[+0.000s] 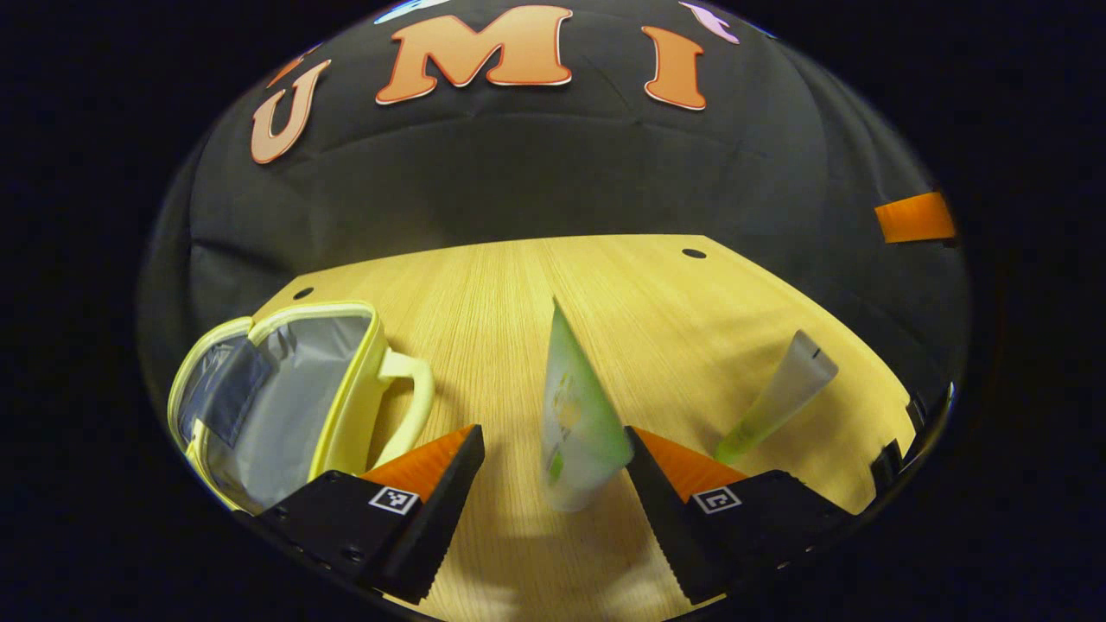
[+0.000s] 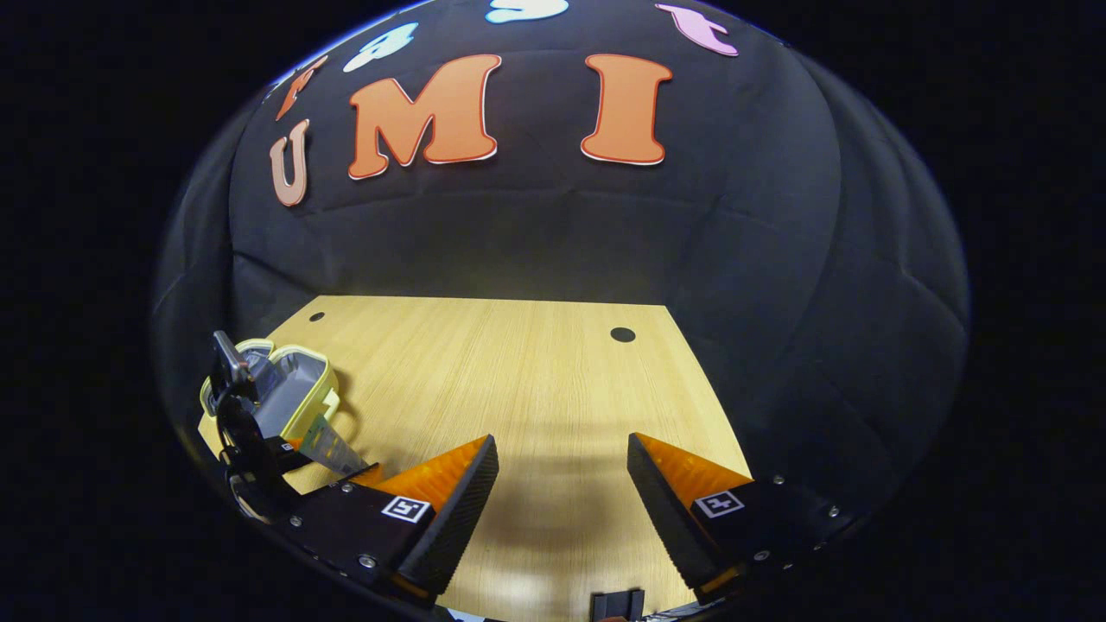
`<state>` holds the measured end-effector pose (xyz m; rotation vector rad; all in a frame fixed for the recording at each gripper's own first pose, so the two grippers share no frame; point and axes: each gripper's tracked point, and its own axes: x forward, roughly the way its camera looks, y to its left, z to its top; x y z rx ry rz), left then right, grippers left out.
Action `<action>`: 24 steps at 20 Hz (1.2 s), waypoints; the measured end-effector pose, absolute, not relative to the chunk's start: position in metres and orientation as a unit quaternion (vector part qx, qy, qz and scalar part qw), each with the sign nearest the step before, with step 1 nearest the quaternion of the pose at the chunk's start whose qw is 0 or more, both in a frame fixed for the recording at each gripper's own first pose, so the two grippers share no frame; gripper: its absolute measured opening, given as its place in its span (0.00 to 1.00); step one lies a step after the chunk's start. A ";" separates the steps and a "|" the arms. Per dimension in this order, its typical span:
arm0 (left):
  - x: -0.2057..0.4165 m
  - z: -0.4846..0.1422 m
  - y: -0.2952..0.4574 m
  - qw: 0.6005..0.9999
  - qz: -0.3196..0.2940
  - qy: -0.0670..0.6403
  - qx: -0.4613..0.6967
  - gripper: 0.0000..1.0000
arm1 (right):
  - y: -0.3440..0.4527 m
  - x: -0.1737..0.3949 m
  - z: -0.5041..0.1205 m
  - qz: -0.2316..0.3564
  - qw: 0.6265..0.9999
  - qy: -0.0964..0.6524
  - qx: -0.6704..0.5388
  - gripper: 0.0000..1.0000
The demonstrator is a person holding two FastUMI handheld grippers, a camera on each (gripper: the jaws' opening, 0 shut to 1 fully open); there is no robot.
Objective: First open the suitcase, pack the skin care products into it, and then close the suitcase.
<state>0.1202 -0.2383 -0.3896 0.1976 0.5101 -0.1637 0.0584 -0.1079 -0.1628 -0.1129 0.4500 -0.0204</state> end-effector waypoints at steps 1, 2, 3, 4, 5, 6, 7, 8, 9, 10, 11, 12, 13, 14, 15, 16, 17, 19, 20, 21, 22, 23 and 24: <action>0.123 -0.390 -0.238 0.961 -0.079 0.250 0.093 0.84 | -0.107 0.059 -0.164 -0.007 0.973 0.225 -0.055 0.96; 0.118 -0.388 -0.238 0.961 -0.079 0.248 0.096 0.70 | -0.106 0.059 -0.166 -0.005 0.973 0.226 -0.055 0.96; 0.126 -0.389 -0.233 0.961 -0.065 0.244 0.111 0.55 | -0.104 0.058 -0.167 -0.003 0.972 0.227 -0.056 0.96; 0.124 -0.387 -0.235 0.960 -0.070 0.243 0.117 0.41 | -0.101 0.057 -0.169 0.000 0.971 0.231 -0.056 0.95; 0.123 -0.386 -0.235 0.959 -0.070 0.248 0.117 0.37 | -0.098 0.056 -0.170 0.002 0.971 0.233 -0.057 0.96; 0.119 -0.385 -0.234 0.958 -0.071 0.254 0.111 0.38 | -0.096 0.056 -0.169 0.004 0.971 0.233 -0.057 0.96; 0.115 -0.380 -0.234 0.958 -0.076 0.255 0.103 0.37 | -0.093 0.055 -0.166 0.006 0.971 0.231 -0.056 0.96; 0.112 -0.372 -0.231 0.959 -0.078 0.255 0.100 0.37 | -0.091 0.054 -0.165 0.006 0.972 0.229 -0.053 0.96; 0.109 -0.362 -0.229 0.958 -0.082 0.255 0.100 0.37 | -0.087 0.053 -0.164 0.007 0.973 0.227 -0.048 0.96; 0.106 -0.350 -0.227 0.958 -0.087 0.253 0.098 0.37 | -0.081 0.052 -0.163 0.009 0.973 0.226 -0.041 0.96; 0.104 -0.339 -0.225 0.958 -0.090 0.255 0.093 0.37 | -0.074 0.052 -0.161 0.010 0.974 0.226 -0.034 0.96; 0.101 -0.326 -0.222 0.959 -0.095 0.255 0.085 0.37 | -0.065 0.052 -0.161 0.013 0.974 0.226 -0.026 0.96; 0.098 -0.312 -0.218 0.959 -0.099 0.255 0.078 0.37 | -0.057 0.051 -0.162 0.016 0.974 0.225 -0.019 0.96; 0.095 -0.299 -0.210 0.959 -0.101 0.255 0.076 0.37 | -0.046 0.052 -0.162 0.020 0.975 0.223 -0.014 0.96; 0.093 -0.285 -0.203 0.959 -0.103 0.253 0.078 0.37 | -0.036 0.054 -0.163 0.025 0.975 0.222 -0.012 0.96; 0.091 -0.273 -0.193 0.959 -0.105 0.251 0.081 0.37 | -0.026 0.055 -0.168 0.029 0.974 0.223 -0.013 0.96; 0.089 -0.261 -0.185 0.959 -0.108 0.250 0.084 0.37 | -0.018 0.059 -0.175 0.031 0.974 0.226 -0.017 0.96; 0.085 -0.241 -0.166 0.959 -0.110 0.248 0.082 0.37 | -0.004 0.063 -0.198 0.039 0.969 0.242 -0.029 0.96; 0.083 -0.229 -0.156 0.961 -0.109 0.242 0.080 0.37 | -0.003 0.065 -0.214 0.040 0.965 0.255 -0.036 0.96; 0.082 -0.220 -0.145 0.962 -0.106 0.240 0.079 0.37 | -0.001 0.063 -0.231 0.039 0.960 0.274 -0.043 0.96; 0.080 -0.217 -0.135 0.962 -0.102 0.241 0.077 0.37 | 0.001 0.062 -0.247 0.040 0.955 0.290 -0.045 0.96; 0.078 -0.212 -0.125 0.963 -0.099 0.240 0.075 0.37 | 0.002 0.062 -0.262 0.039 0.950 0.306 -0.047 0.96; 0.077 -0.211 -0.115 0.963 -0.096 0.240 0.073 0.37 | 0.001 0.063 -0.278 0.036 0.945 0.321 -0.050 0.96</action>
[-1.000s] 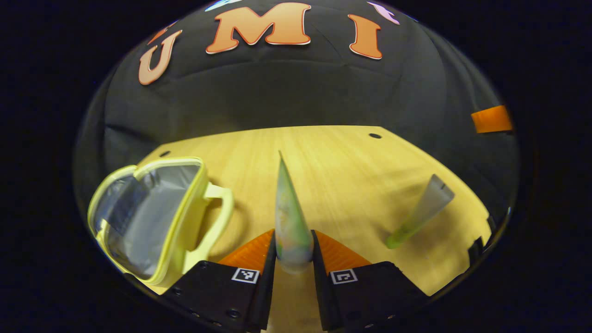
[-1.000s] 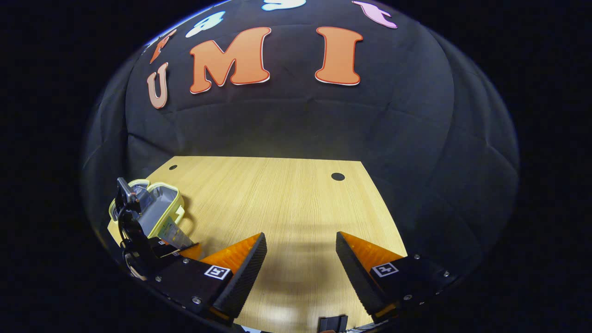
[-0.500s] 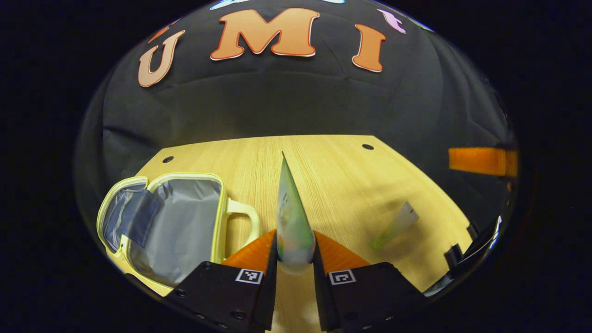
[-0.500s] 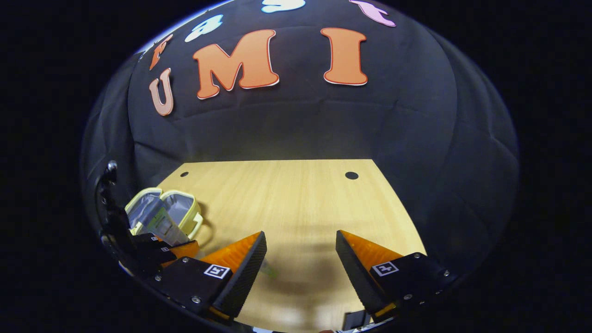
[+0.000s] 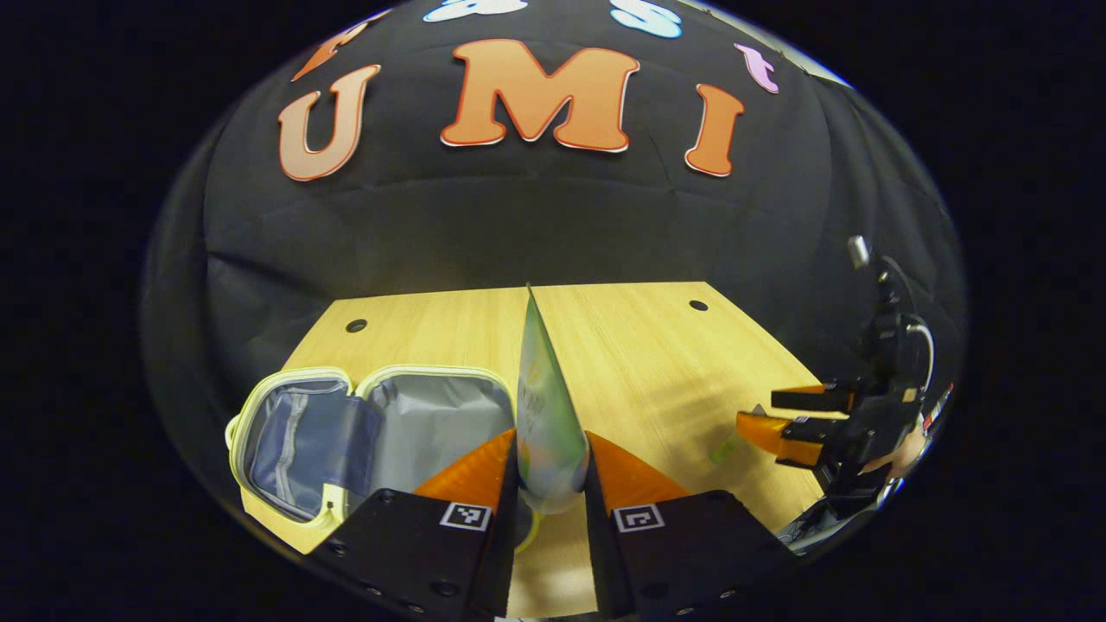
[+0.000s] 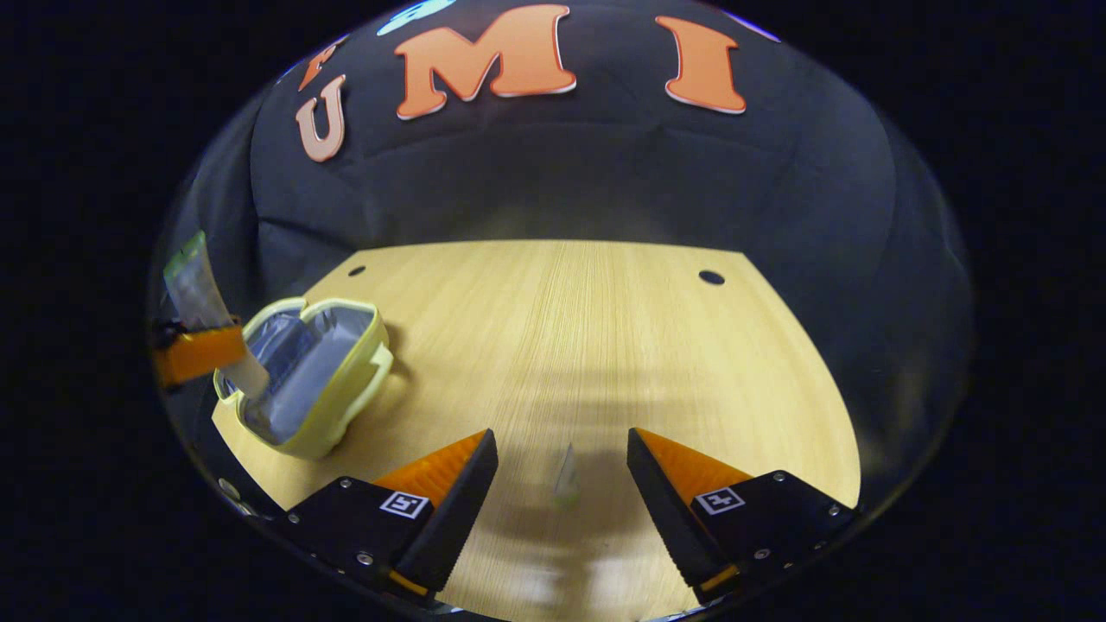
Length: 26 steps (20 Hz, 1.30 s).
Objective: First open the suitcase, pack the skin care products into it, and then close the suitcase.
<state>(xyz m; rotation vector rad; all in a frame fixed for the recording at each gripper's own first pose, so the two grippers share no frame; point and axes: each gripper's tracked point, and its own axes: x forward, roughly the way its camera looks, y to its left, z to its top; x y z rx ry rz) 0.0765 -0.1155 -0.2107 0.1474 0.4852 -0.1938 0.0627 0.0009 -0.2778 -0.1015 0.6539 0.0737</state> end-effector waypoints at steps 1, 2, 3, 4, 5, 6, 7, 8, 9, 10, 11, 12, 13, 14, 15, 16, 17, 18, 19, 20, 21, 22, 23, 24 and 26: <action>0.076 -0.211 -0.106 0.963 -0.091 0.243 0.076 0.37 | -0.003 0.062 -0.290 0.032 0.941 0.334 -0.055 0.96; 0.072 -0.214 -0.095 0.962 -0.083 0.248 0.082 0.37 | -0.006 0.062 -0.301 0.027 0.936 0.346 -0.061 0.96; 0.071 -0.217 -0.085 0.960 -0.076 0.255 0.085 0.38 | -0.008 0.060 -0.311 0.023 0.932 0.356 -0.065 0.96; 0.068 -0.221 -0.079 0.959 -0.072 0.261 0.082 0.37 | -0.010 0.060 -0.318 0.019 0.928 0.365 -0.068 0.95; 0.066 -0.224 -0.075 0.958 -0.070 0.267 0.074 0.37 | -0.010 0.059 -0.324 0.019 0.925 0.374 -0.067 0.93; 0.064 -0.227 -0.071 0.958 -0.067 0.272 0.066 0.37 | -0.010 0.059 -0.328 0.019 0.923 0.380 -0.066 0.92; 0.063 -0.229 -0.068 0.957 -0.063 0.277 0.061 0.37 | -0.011 0.060 -0.332 0.017 0.920 0.385 -0.068 0.90; 0.062 -0.231 -0.063 0.956 -0.059 0.280 0.060 0.37 | -0.010 0.060 -0.338 0.018 0.918 0.391 -0.067 0.88; 0.062 -0.231 -0.059 0.956 -0.055 0.282 0.062 0.37 | -0.011 0.061 -0.339 0.016 0.915 0.397 -0.065 0.81; 0.062 -0.231 -0.056 0.955 -0.052 0.284 0.063 0.37 | -0.013 0.060 -0.344 0.014 0.912 0.405 -0.061 0.66; 0.063 -0.232 -0.055 0.955 -0.051 0.285 0.061 0.37 | -0.014 0.059 -0.347 0.012 0.910 0.411 -0.056 0.59; 0.062 -0.233 -0.054 0.955 -0.052 0.288 0.057 0.37 | -0.014 0.057 -0.350 0.013 0.907 0.417 -0.054 0.55; 0.063 -0.235 -0.053 0.954 -0.055 0.291 0.053 0.37 | -0.016 0.056 -0.351 0.009 0.907 0.418 -0.051 0.46; 0.062 -0.236 -0.050 0.953 -0.055 0.295 0.048 0.37 | -0.016 0.055 -0.349 0.010 0.907 0.418 -0.049 0.34; 0.062 -0.236 -0.046 0.951 -0.054 0.301 0.045 0.37 | -0.013 0.055 -0.345 0.013 0.908 0.417 -0.045 0.34; 0.061 -0.237 -0.041 0.950 -0.053 0.306 0.043 0.37 | -0.012 0.054 -0.340 0.014 0.908 0.416 -0.044 0.34; 0.062 -0.236 -0.035 0.949 -0.052 0.310 0.040 0.37 | -0.011 0.054 -0.334 0.015 0.909 0.415 -0.047 0.28; 0.063 -0.234 -0.029 0.948 -0.049 0.313 0.038 0.37 | -0.008 0.054 -0.329 0.015 0.909 0.415 -0.046 0.33; 0.066 -0.231 -0.021 0.947 -0.048 0.315 0.034 0.37 | -0.003 0.053 -0.320 0.019 0.909 0.414 -0.036 0.33; 0.067 -0.229 -0.016 0.947 -0.047 0.317 0.028 0.37 | 0.005 0.051 -0.311 0.025 0.910 0.414 -0.023 0.33; 0.069 -0.227 -0.011 0.944 -0.049 0.324 0.021 0.37 | 0.014 0.050 -0.303 0.029 0.910 0.414 -0.010 0.33; 0.070 -0.226 -0.006 0.942 -0.052 0.332 0.016 0.36 | 0.023 0.048 -0.296 0.030 0.910 0.414 0.004 0.33; 0.072 -0.225 0.000 0.938 -0.055 0.341 0.015 0.37 | 0.034 0.049 -0.288 0.035 0.910 0.412 0.020 0.33; 0.073 -0.225 0.006 0.934 -0.060 0.351 0.016 0.37 | 0.046 0.048 -0.280 0.041 0.911 0.408 0.034 0.33; 0.079 -0.227 0.014 0.924 -0.073 0.373 0.025 0.36 | 0.070 0.046 -0.268 0.053 0.912 0.403 0.051 0.33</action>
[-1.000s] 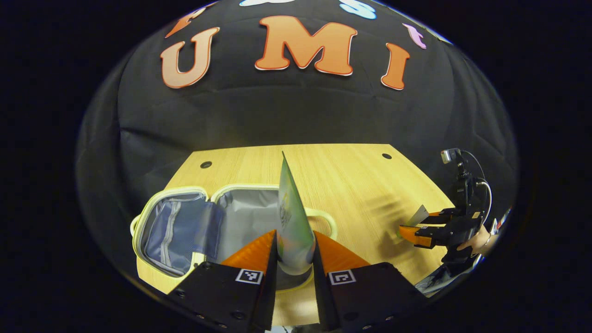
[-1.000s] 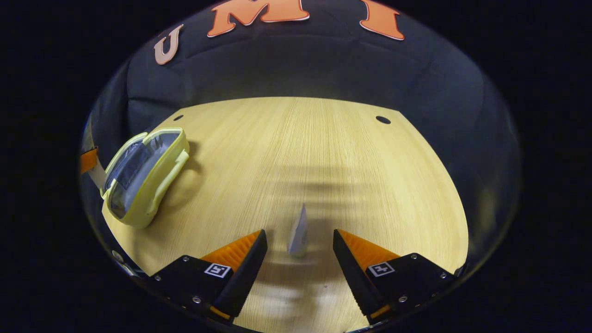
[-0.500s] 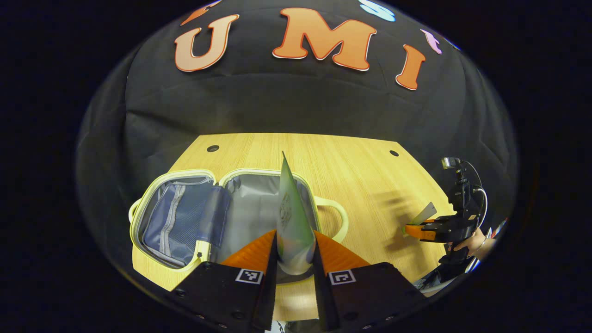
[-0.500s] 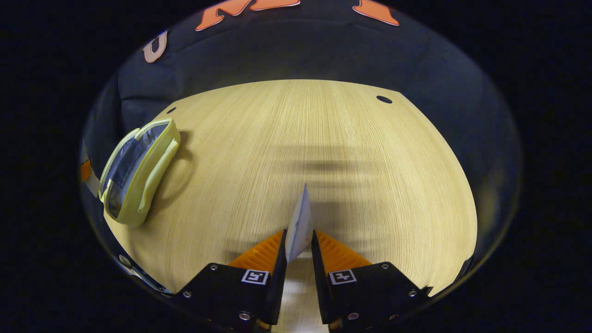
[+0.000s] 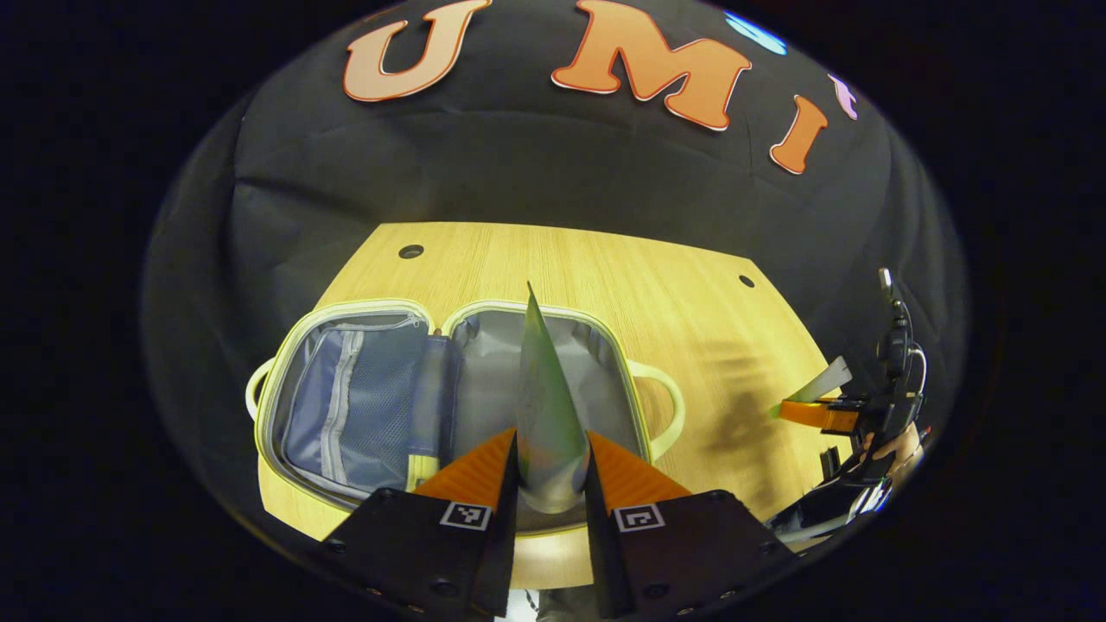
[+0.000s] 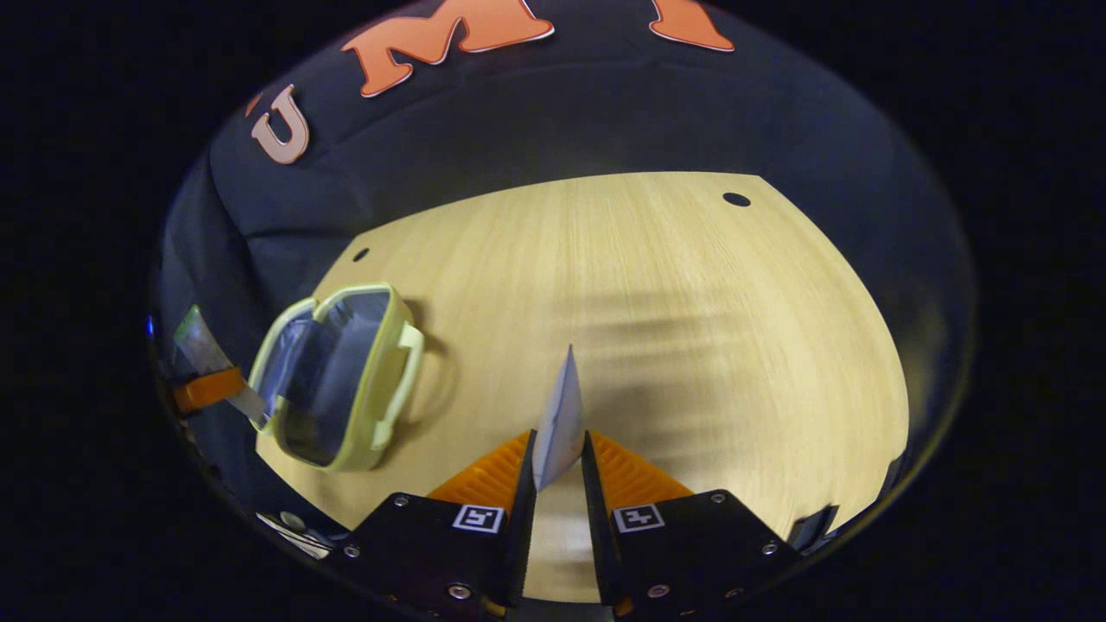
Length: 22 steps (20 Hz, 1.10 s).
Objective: First open the suitcase, pack the skin care products into it, and then close the suitcase.
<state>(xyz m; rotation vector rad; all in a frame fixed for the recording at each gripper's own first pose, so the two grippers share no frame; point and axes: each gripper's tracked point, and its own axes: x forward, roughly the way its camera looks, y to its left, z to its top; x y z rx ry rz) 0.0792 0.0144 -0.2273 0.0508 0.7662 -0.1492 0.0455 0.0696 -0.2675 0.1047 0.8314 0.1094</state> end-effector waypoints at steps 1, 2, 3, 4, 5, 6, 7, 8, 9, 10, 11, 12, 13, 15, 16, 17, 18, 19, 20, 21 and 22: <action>0.082 -0.231 0.019 0.917 -0.080 0.389 0.029 0.37 | 0.080 0.043 -0.263 0.059 0.911 0.404 0.053 0.28; 0.086 -0.237 0.022 0.909 -0.087 0.407 0.032 0.37 | 0.092 0.039 -0.262 0.064 0.909 0.408 0.055 0.32; 0.089 -0.244 0.024 0.899 -0.099 0.426 0.036 0.37 | 0.102 0.036 -0.259 0.070 0.907 0.411 0.058 0.32; 0.090 -0.249 0.026 0.891 -0.104 0.440 0.038 0.37 | 0.112 0.032 -0.255 0.076 0.905 0.413 0.062 0.32; 0.093 -0.257 0.028 0.882 -0.107 0.457 0.039 0.37 | 0.120 0.029 -0.253 0.081 0.903 0.415 0.067 0.27; 0.098 -0.264 0.031 0.875 -0.106 0.471 0.039 0.36 | 0.129 0.025 -0.253 0.084 0.901 0.418 0.073 0.32; 0.102 -0.271 0.033 0.866 -0.105 0.487 0.040 0.37 | 0.135 0.021 -0.253 0.086 0.899 0.422 0.078 0.27; 0.106 -0.277 0.034 0.860 -0.102 0.499 0.041 0.37 | 0.140 0.018 -0.252 0.085 0.898 0.424 0.082 0.32; 0.111 -0.284 0.036 0.854 -0.099 0.509 0.044 0.37 | 0.143 0.014 -0.252 0.083 0.897 0.427 0.084 0.32; 0.113 -0.291 0.040 0.850 -0.094 0.517 0.047 0.37 | 0.145 0.011 -0.255 0.080 0.896 0.428 0.084 0.33; 0.116 -0.296 0.043 0.845 -0.089 0.525 0.052 0.39 | 0.146 0.007 -0.256 0.076 0.895 0.432 0.082 0.33; 0.119 -0.300 0.045 0.842 -0.086 0.531 0.055 0.39 | 0.146 0.004 -0.257 0.073 0.894 0.435 0.081 0.33; 0.119 -0.302 0.044 0.838 -0.082 0.537 0.055 0.37 | 0.148 0.001 -0.257 0.071 0.893 0.437 0.081 0.33; 0.115 -0.301 0.044 0.835 -0.081 0.542 0.046 0.39 | 0.148 -0.001 -0.256 0.067 0.892 0.439 0.083 0.32; 0.119 -0.300 0.046 0.838 -0.081 0.538 0.047 0.51 | 0.148 -0.001 -0.255 0.065 0.892 0.439 0.085 0.32; 0.120 -0.300 0.042 0.839 -0.091 0.535 0.038 0.63 | 0.148 -0.001 -0.256 0.064 0.892 0.439 0.085 0.32; 0.120 -0.299 0.040 0.842 -0.093 0.531 0.034 0.69 | 0.149 -0.004 -0.255 0.064 0.892 0.439 0.084 0.33; 0.120 -0.296 0.036 0.843 -0.098 0.528 0.030 0.79 | 0.150 -0.003 -0.255 0.064 0.892 0.439 0.082 0.33; 0.121 -0.293 0.037 0.846 -0.096 0.523 0.035 0.90 | 0.153 -0.003 -0.251 0.066 0.892 0.439 0.082 0.32; 0.121 -0.289 0.041 0.850 -0.093 0.516 0.045 0.97 | 0.157 -0.002 -0.248 0.070 0.892 0.439 0.081 0.33; 0.123 -0.285 0.043 0.855 -0.090 0.507 0.054 0.97 | 0.160 -0.002 -0.246 0.074 0.892 0.438 0.080 0.32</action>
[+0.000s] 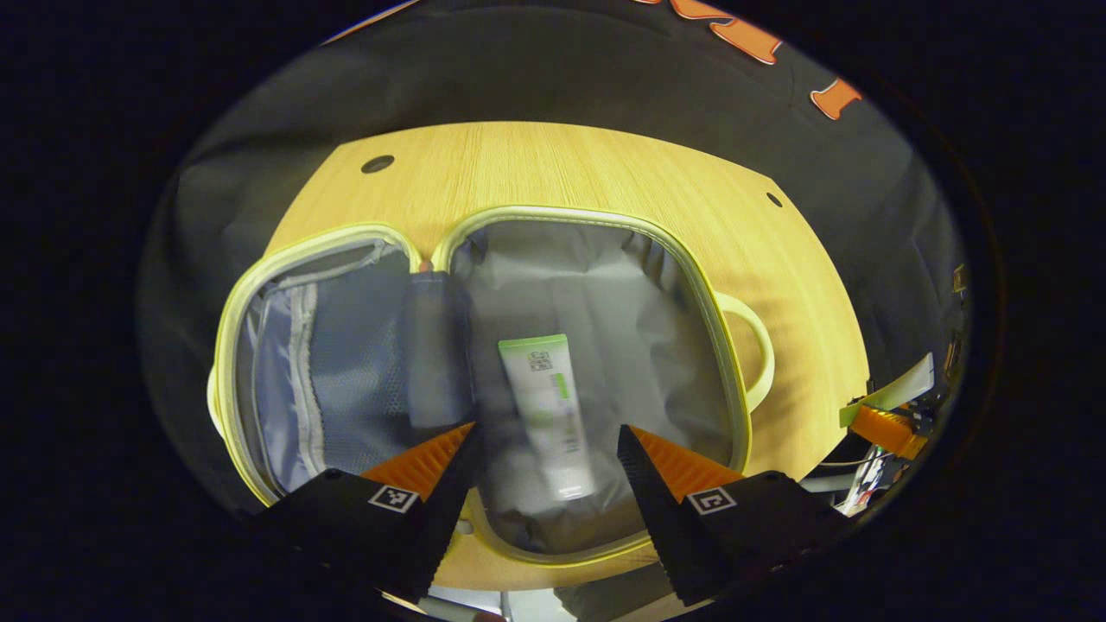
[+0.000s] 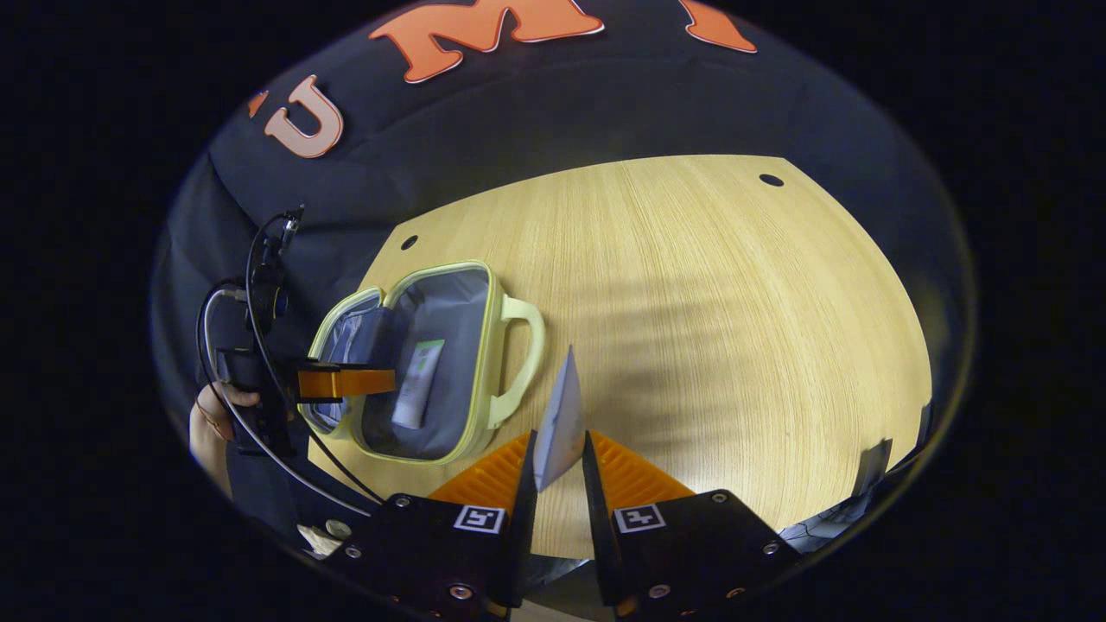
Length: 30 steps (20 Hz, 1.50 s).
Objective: First open the suitcase, pack the skin care products into it, and then close the suitcase.
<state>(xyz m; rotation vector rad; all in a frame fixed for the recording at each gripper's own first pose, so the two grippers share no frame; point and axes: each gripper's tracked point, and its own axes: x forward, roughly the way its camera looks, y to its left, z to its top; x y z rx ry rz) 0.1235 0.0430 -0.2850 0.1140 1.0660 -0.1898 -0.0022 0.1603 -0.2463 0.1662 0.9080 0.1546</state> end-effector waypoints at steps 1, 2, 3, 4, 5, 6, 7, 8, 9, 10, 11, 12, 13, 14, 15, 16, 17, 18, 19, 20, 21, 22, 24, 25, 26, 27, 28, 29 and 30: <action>0.125 -0.281 0.048 0.861 -0.086 0.497 0.065 0.97 | 0.165 -0.001 -0.243 0.079 0.892 0.438 0.079 0.32; 0.125 -0.274 0.056 0.868 -0.078 0.485 0.076 0.96 | 0.167 0.000 -0.241 0.084 0.892 0.437 0.078 0.32; 0.124 -0.268 0.061 0.873 -0.073 0.475 0.083 0.97 | 0.171 0.001 -0.238 0.088 0.893 0.436 0.072 0.33; 0.121 -0.261 0.068 0.878 -0.068 0.466 0.087 0.96 | 0.175 0.002 -0.234 0.093 0.893 0.435 0.065 0.33; 0.118 -0.255 0.072 0.883 -0.065 0.458 0.084 0.97 | 0.180 0.003 -0.230 0.102 0.893 0.434 0.057 0.32; 0.111 -0.249 0.076 0.887 -0.062 0.451 0.077 0.96 | 0.187 0.004 -0.227 0.116 0.891 0.436 0.047 0.32; 0.105 -0.244 0.080 0.891 -0.061 0.446 0.066 0.96 | 0.194 0.004 -0.224 0.130 0.888 0.439 0.035 0.32; 0.098 -0.239 0.088 0.894 -0.057 0.441 0.054 0.97 | 0.202 0.005 -0.222 0.143 0.886 0.440 0.022 0.32; 0.093 -0.236 0.096 0.897 -0.051 0.436 0.040 0.97 | 0.211 0.008 -0.221 0.155 0.884 0.441 0.010 0.32; 0.088 -0.234 0.105 0.901 -0.044 0.430 0.029 0.97 | 0.218 0.011 -0.220 0.165 0.882 0.442 0.002 0.32; 0.086 -0.230 0.117 0.906 -0.038 0.420 0.019 0.96 | 0.230 0.014 -0.221 0.175 0.878 0.445 -0.002 0.32; 0.079 -0.228 0.132 0.909 -0.025 0.415 0.012 0.96 | 0.243 0.016 -0.223 0.186 0.874 0.450 -0.002 0.32; 0.072 -0.226 0.149 0.912 -0.013 0.410 0.006 0.96 | 0.254 0.017 -0.227 0.197 0.867 0.459 -0.004 0.32; 0.064 -0.221 0.164 0.915 -0.003 0.404 0.000 0.96 | 0.262 0.020 -0.232 0.205 0.862 0.465 -0.009 0.32; 0.056 -0.216 0.179 0.918 0.007 0.397 -0.002 0.96 | 0.271 0.022 -0.239 0.211 0.856 0.471 -0.017 0.32; 0.049 -0.217 0.192 0.920 0.018 0.390 -0.002 0.96 | 0.281 0.022 -0.246 0.219 0.848 0.481 -0.017 0.32; 0.042 -0.214 0.204 0.922 0.028 0.386 -0.001 0.97 | 0.290 0.021 -0.251 0.227 0.840 0.493 -0.010 0.32; 0.035 -0.213 0.216 0.924 0.037 0.382 -0.002 0.96 | 0.300 0.022 -0.259 0.232 0.829 0.508 0.000 0.32; 0.028 -0.210 0.228 0.924 0.047 0.379 -0.005 0.96 | 0.306 0.022 -0.268 0.232 0.821 0.522 0.010 0.32; 0.020 -0.207 0.242 0.924 0.056 0.378 -0.008 0.96 | 0.308 0.026 -0.279 0.228 0.815 0.533 0.014 0.32; 0.013 -0.207 0.253 0.923 0.065 0.378 -0.011 0.96 | 0.310 0.031 -0.289 0.220 0.811 0.542 0.014 0.32; 0.006 -0.207 0.264 0.922 0.073 0.379 -0.014 0.96 | 0.309 0.034 -0.296 0.212 0.808 0.549 0.013 0.32; -0.004 -0.210 0.276 0.920 0.083 0.381 -0.021 0.96 | 0.310 0.042 -0.312 0.195 0.809 0.554 0.010 0.32; -0.006 -0.211 0.279 0.920 0.085 0.383 -0.024 0.96 | 0.310 0.042 -0.315 0.190 0.809 0.557 0.009 0.27; -0.007 -0.213 0.282 0.919 0.086 0.384 -0.028 0.96 | 0.312 0.042 -0.316 0.189 0.806 0.560 0.013 0.32; -0.006 -0.214 0.283 0.918 0.086 0.385 -0.031 0.96 | 0.314 0.043 -0.313 0.188 0.809 0.556 0.018 0.34; -0.004 -0.217 0.285 0.918 0.085 0.385 -0.034 0.96 | 0.316 0.043 -0.310 0.188 0.812 0.552 0.024 0.38; -0.002 -0.218 0.286 0.919 0.083 0.385 -0.037 0.97 | 0.320 0.045 -0.306 0.193 0.814 0.547 0.032 0.51; 0.001 -0.220 0.286 0.919 0.080 0.383 -0.041 0.96 | 0.322 0.044 -0.302 0.194 0.815 0.544 0.037 0.62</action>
